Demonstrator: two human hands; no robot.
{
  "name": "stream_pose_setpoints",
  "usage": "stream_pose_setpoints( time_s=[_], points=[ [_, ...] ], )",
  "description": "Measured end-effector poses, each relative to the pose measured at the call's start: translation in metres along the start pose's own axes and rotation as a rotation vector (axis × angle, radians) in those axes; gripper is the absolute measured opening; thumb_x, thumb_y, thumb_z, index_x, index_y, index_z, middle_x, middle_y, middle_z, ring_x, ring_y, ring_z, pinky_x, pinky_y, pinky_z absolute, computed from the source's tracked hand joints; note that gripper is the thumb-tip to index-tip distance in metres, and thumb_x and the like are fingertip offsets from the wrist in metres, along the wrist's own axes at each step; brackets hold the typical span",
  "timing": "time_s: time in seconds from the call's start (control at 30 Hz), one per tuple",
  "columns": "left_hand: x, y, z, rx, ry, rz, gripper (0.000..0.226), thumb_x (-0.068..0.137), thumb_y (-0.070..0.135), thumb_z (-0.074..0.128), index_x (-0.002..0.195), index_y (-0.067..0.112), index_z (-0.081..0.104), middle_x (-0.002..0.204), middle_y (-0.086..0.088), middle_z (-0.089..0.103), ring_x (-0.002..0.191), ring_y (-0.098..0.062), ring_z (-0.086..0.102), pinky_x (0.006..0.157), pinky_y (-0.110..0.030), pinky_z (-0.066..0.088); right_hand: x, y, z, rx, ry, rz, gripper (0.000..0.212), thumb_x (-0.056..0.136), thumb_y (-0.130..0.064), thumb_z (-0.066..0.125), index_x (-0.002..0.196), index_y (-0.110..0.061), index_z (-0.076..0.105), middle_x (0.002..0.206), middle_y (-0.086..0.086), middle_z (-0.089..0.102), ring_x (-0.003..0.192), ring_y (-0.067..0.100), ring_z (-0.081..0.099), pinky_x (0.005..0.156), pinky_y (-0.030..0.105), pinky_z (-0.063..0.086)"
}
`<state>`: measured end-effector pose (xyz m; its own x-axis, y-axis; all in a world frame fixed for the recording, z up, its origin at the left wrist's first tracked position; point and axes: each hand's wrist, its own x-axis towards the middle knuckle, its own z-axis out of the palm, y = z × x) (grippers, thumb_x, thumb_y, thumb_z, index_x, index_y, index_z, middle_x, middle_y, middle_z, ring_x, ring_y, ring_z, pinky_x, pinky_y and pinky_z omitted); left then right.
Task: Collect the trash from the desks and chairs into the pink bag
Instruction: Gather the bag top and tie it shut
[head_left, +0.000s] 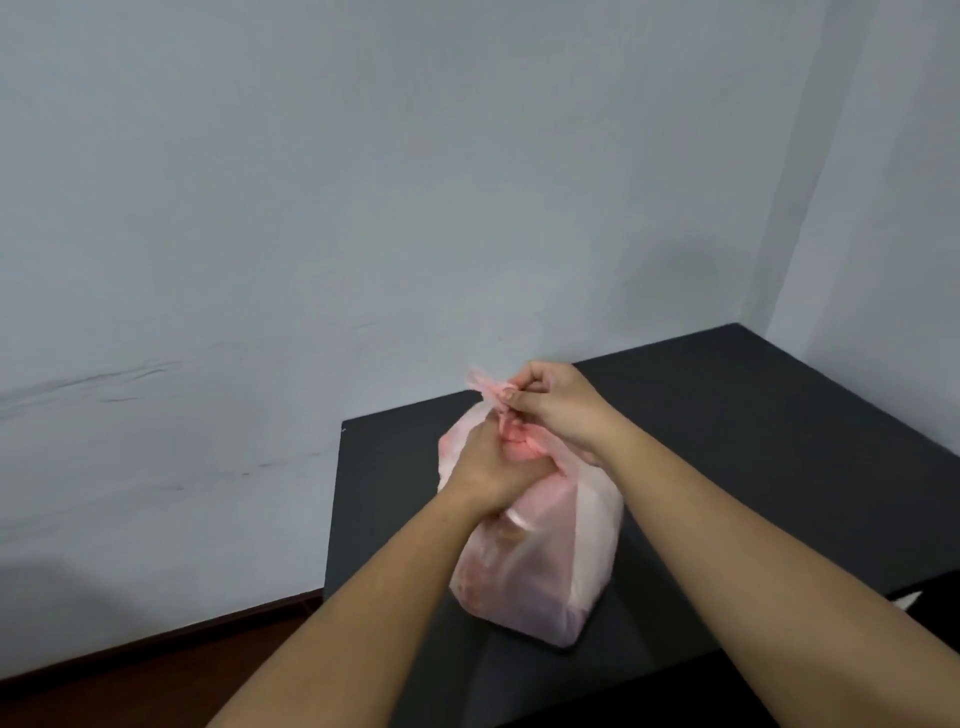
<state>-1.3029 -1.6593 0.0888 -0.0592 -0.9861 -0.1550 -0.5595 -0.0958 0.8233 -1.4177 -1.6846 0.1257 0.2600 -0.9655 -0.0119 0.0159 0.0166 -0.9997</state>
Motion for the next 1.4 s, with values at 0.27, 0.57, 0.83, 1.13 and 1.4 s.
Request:
stream_pose_setpoints(
  time_s=[0.27, 0.57, 0.83, 1.13, 1.4],
  points=[
    [0.01, -0.01, -0.022, 0.222, 0.153, 0.083, 0.021, 0.099, 0.024, 0.039, 0.086, 0.015, 0.054, 0.086, -0.001, 0.056, 0.078, -0.019, 0.056, 0.068, -0.028, 0.045, -0.022, -0.028, 0.01, -0.149, -0.008, -0.142, 0.009, 0.088, -0.004, 0.063, 0.081, -0.007, 0.06, 0.079, 0.014, 0.069, 0.076, 0.025, 0.065, 0.078, 0.034, 0.054],
    [0.047, -0.01, -0.094, -0.489, 0.062, -0.053, 0.035, 0.1, 0.009, 0.038, 0.131, -0.004, 0.049, 0.098, -0.015, 0.058, 0.087, -0.025, 0.055, 0.074, -0.034, 0.047, -0.043, -0.005, -0.013, 0.155, 0.619, 0.071, 0.042, 0.088, -0.059, 0.048, 0.118, -0.031, 0.059, 0.129, -0.004, 0.059, 0.116, 0.018, 0.054, 0.101, 0.041, 0.041],
    [0.045, 0.037, -0.076, -0.691, -0.176, 0.185, 0.023, 0.099, 0.031, 0.044, 0.113, 0.023, 0.059, 0.091, -0.005, 0.067, 0.085, -0.023, 0.063, 0.071, -0.034, 0.052, -0.074, -0.023, 0.009, 0.441, 0.533, -0.038, 0.052, 0.084, -0.067, 0.044, 0.117, -0.032, 0.064, 0.114, -0.006, 0.071, 0.105, 0.016, 0.067, 0.087, 0.038, 0.053],
    [-0.029, 0.164, 0.051, -0.737, -0.606, 0.396, 0.056, 0.079, 0.044, 0.053, 0.128, 0.018, 0.055, 0.114, -0.011, 0.067, 0.105, -0.028, 0.064, 0.088, -0.042, 0.053, -0.217, -0.064, -0.084, 0.343, 1.01, -0.269, 0.046, 0.093, -0.052, 0.042, 0.122, -0.022, 0.063, 0.117, 0.002, 0.069, 0.106, 0.022, 0.065, 0.088, 0.036, 0.051],
    [-0.197, 0.261, 0.253, -0.606, -1.033, 0.417, 0.046, 0.09, 0.051, 0.046, 0.124, 0.021, 0.054, 0.104, -0.006, 0.071, 0.092, -0.022, 0.067, 0.067, -0.03, 0.052, -0.465, -0.054, -0.173, 0.215, 1.373, -0.35, 0.034, 0.098, -0.038, 0.041, 0.115, -0.019, 0.065, 0.109, 0.003, 0.072, 0.1, 0.022, 0.066, 0.095, 0.038, 0.048]
  ],
)
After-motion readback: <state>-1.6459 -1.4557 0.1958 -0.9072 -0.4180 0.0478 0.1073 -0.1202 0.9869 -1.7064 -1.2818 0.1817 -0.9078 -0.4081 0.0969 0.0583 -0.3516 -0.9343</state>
